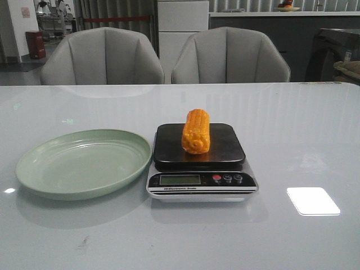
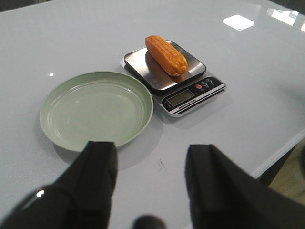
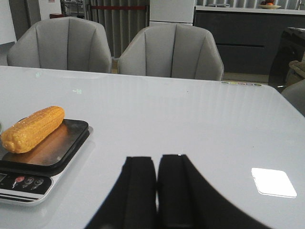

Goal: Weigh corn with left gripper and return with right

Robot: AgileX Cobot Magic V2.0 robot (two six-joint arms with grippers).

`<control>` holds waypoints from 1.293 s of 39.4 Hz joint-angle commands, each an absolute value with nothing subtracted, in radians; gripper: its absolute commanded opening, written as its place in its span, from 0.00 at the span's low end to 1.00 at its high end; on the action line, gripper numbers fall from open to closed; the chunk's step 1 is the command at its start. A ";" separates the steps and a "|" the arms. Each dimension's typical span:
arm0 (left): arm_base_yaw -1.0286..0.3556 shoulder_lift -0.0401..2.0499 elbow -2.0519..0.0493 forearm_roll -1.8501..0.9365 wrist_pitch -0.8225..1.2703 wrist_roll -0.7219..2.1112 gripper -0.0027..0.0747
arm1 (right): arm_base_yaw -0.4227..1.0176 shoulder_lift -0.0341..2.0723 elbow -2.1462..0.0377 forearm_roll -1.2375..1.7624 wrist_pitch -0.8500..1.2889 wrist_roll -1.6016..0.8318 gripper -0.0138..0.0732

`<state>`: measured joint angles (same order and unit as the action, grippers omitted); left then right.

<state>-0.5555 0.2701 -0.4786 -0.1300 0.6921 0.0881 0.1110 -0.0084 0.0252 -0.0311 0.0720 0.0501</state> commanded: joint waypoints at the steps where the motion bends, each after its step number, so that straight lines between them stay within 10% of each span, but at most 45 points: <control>1: -0.553 0.193 -0.452 -0.133 0.631 0.090 0.29 | 0.106 -0.029 0.036 -0.042 -0.010 0.048 0.36; 4: -0.553 0.136 -0.425 -0.133 0.613 0.090 0.17 | 0.106 -0.029 0.036 -0.042 -0.010 0.048 0.36; 31: -0.553 0.058 -0.411 -0.133 0.601 0.090 0.19 | 0.106 -0.028 0.007 -0.042 -0.252 0.042 0.36; 51: -0.553 0.058 -0.411 -0.133 0.601 0.090 0.20 | 0.106 0.336 -0.379 -0.041 0.157 0.043 0.36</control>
<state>-0.5555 0.0448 -0.3868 -0.1254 0.6763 0.0881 0.1110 0.2650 -0.3048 -0.0311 0.1148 0.0482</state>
